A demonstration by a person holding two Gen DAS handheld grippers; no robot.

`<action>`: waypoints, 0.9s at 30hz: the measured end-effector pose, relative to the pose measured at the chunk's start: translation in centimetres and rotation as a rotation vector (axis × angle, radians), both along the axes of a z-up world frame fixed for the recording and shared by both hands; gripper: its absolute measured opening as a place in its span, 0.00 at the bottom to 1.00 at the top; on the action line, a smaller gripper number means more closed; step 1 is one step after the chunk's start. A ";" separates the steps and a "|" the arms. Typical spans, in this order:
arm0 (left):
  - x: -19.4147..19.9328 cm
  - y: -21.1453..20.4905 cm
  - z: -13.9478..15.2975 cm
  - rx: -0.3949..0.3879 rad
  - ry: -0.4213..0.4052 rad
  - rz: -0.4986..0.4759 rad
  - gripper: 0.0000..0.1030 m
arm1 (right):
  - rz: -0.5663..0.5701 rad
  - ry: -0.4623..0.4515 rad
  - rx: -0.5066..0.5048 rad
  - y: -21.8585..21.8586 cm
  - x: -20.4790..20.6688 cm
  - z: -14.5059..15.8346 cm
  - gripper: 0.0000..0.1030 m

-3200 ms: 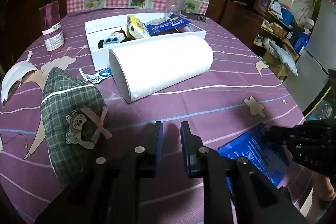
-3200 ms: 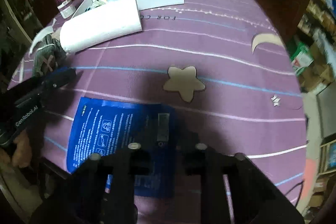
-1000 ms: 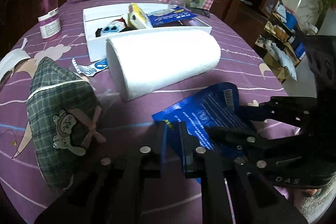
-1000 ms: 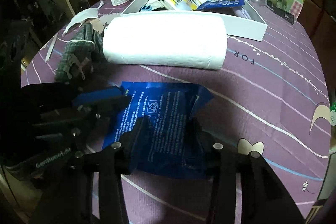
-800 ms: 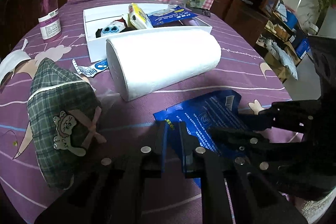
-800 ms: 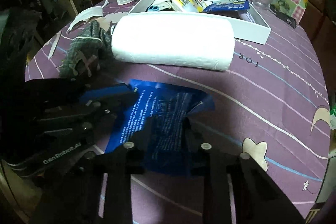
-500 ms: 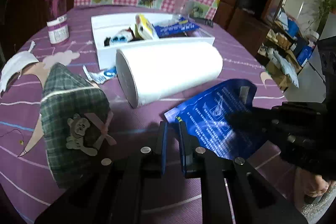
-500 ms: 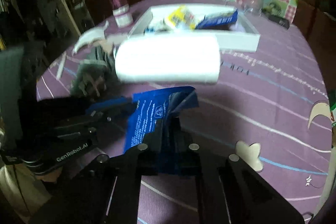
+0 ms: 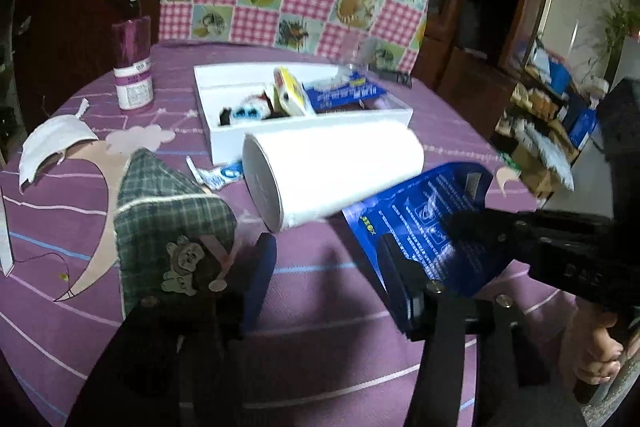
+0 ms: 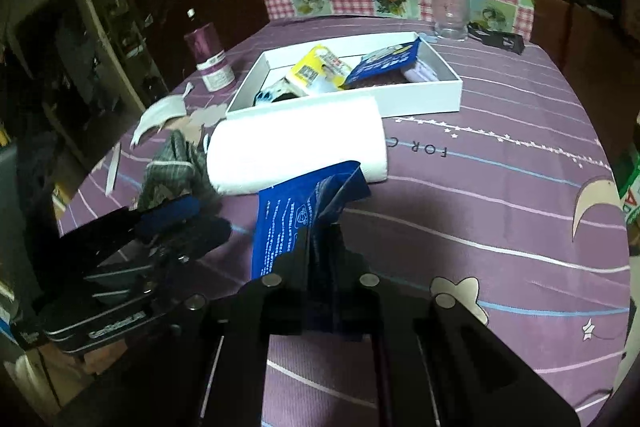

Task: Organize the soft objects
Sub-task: 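Grasp the green plaid pouch with the left while the right holds the blue pack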

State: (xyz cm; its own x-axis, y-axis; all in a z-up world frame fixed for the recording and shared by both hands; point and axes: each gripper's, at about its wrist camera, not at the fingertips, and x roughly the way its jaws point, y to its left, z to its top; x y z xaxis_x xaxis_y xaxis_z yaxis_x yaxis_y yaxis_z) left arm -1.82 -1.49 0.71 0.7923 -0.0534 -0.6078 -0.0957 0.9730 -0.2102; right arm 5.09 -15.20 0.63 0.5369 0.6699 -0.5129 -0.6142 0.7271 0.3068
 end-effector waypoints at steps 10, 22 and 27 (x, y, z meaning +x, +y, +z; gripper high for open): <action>-2.5 2.6 1.4 -0.084 -0.142 0.108 0.62 | -0.079 0.035 0.055 -1.4 1.0 0.0 0.09; -2.0 5.4 0.8 -0.028 -0.087 0.401 0.63 | -0.121 0.087 0.087 -2.3 1.9 -0.3 0.09; -0.6 5.7 -0.5 -0.035 0.022 0.380 0.68 | -0.117 0.089 0.090 -2.3 1.8 -0.3 0.09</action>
